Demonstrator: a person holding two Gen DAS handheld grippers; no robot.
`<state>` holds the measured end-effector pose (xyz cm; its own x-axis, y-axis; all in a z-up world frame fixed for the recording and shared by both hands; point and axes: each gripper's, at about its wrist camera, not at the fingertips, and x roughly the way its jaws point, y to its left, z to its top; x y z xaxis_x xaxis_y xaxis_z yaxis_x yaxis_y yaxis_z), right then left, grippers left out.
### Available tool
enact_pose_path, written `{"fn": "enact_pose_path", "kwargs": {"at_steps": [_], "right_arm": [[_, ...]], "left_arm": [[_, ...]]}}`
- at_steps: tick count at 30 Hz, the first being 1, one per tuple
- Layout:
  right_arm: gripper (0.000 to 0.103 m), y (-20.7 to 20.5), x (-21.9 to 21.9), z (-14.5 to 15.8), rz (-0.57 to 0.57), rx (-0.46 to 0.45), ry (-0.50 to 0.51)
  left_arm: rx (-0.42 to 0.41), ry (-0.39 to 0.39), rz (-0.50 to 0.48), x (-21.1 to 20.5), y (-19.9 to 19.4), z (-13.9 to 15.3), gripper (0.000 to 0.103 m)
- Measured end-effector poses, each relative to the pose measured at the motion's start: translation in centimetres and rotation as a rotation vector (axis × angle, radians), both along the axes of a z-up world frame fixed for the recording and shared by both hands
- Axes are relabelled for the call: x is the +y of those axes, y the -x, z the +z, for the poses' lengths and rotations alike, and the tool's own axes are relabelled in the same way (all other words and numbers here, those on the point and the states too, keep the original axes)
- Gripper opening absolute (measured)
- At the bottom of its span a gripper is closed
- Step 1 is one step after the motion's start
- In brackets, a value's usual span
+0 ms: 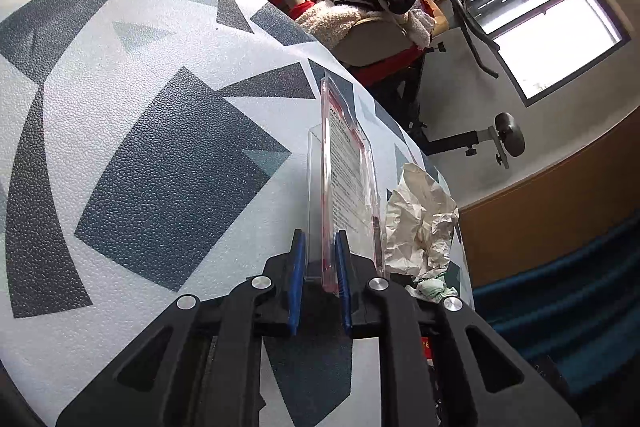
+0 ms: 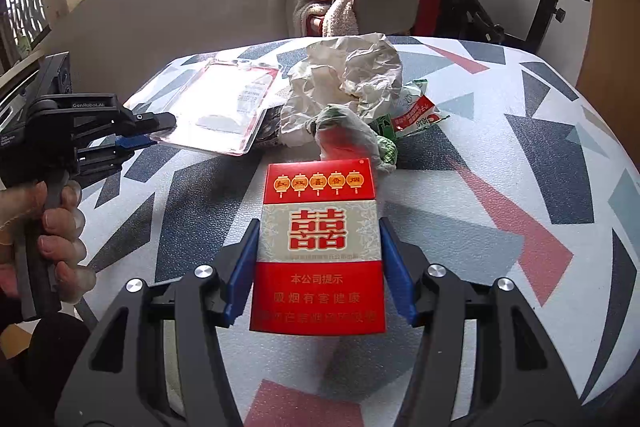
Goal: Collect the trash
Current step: 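Lift both held items off the table and carry them toward the brown bin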
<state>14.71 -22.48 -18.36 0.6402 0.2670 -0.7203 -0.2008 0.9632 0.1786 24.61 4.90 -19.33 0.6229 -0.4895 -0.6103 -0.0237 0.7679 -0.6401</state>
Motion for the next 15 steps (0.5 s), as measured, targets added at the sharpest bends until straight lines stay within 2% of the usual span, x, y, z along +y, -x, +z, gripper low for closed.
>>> {"fn": "enact_pose_path", "kwargs": {"at_steps": [3, 6, 10, 15], "right_arm": [[0.058, 0.3, -0.2, 0.8, -0.004, -0.013, 0.001], [0.058, 0.9, -0.3, 1.6, -0.008, -0.027, 0.002], [0.058, 1.8, -0.4, 2.7, -0.011, -0.041, 0.0], [0.058, 3.2, -0.4, 3.8, -0.011, -0.057, 0.002]], "left_arm": [[-0.108, -0.175, -0.087, -1.6, 0.9, 3.3, 0.014], [-0.181, -0.286, -0.134, -2.5, 2.2, 5.6, 0.014], [-0.235, -0.349, -0.162, -2.9, 4.0, 7.5, 0.014], [-0.259, -0.395, -0.189, -3.1, 6.2, 8.6, 0.014]]}}
